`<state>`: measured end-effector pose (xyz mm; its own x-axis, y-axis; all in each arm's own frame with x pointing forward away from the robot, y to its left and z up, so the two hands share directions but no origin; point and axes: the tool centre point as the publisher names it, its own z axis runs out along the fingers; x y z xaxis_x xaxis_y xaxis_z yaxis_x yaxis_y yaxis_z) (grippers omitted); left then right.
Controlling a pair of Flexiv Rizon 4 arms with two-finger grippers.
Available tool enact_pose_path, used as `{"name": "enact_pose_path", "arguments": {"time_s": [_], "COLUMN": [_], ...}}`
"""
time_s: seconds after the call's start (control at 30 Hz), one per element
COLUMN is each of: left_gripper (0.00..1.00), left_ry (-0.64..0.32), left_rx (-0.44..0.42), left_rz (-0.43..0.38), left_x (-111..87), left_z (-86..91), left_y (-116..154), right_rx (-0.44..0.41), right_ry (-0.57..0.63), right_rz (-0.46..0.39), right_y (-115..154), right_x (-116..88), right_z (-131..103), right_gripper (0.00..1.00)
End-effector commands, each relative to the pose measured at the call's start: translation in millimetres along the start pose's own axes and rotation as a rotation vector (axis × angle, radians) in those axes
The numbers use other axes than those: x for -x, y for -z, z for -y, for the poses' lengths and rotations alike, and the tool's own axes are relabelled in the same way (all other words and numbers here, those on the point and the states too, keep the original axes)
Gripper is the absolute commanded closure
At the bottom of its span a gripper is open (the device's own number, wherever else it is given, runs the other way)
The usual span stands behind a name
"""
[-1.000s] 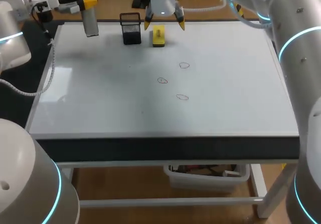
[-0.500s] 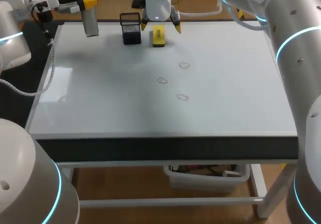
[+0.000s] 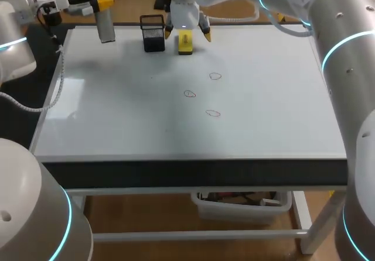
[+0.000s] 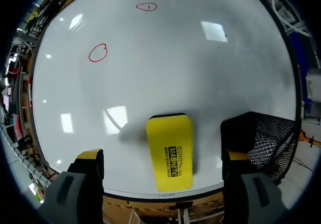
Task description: Pick up the inspection probe, press it on each red-marked spot on the whiteboard one by one, put down the probe, pick up the eraser, and wipe off all the red marks.
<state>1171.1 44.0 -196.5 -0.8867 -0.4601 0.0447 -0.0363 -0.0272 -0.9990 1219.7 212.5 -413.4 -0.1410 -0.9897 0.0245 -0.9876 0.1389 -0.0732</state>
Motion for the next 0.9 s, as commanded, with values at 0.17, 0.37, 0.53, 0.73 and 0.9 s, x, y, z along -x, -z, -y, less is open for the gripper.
{"name": "enact_pose_path", "arguments": {"time_s": [0.17,0.37,0.53,0.73,0.9], "left_gripper": [1.00,1.00,1.00,1.00,1.00], "left_ry": [-0.003,-0.003,-0.003,-0.003,-0.003], "left_rx": [-0.002,-0.002,-0.002,-0.002,-0.002], "left_rz": [0.005,0.005,0.005,0.005,0.005], "left_x": [-1.5,-1.5,-1.5,-1.5,-1.5], "left_z": [0.5,0.5,0.5,0.5,0.5], "left_y": [-0.3,-0.3,-0.3,-0.3,-0.3], "right_rx": [0.315,0.326,0.343,0.354,0.359], "right_ry": [-0.001,0.018,0.031,0.038,0.038], "right_rz": [0.007,0.014,0.009,0.003,0.002], "right_y": [-20.5,-21.1,-23.8,-26.1,-26.2], "right_x": [1.7,0.4,-0.3,-0.5,-0.4], "right_z": [20.4,22.9,23.6,23.6,24.3], "right_gripper": [0.00,0.00,0.00,0.00,0.23]}}
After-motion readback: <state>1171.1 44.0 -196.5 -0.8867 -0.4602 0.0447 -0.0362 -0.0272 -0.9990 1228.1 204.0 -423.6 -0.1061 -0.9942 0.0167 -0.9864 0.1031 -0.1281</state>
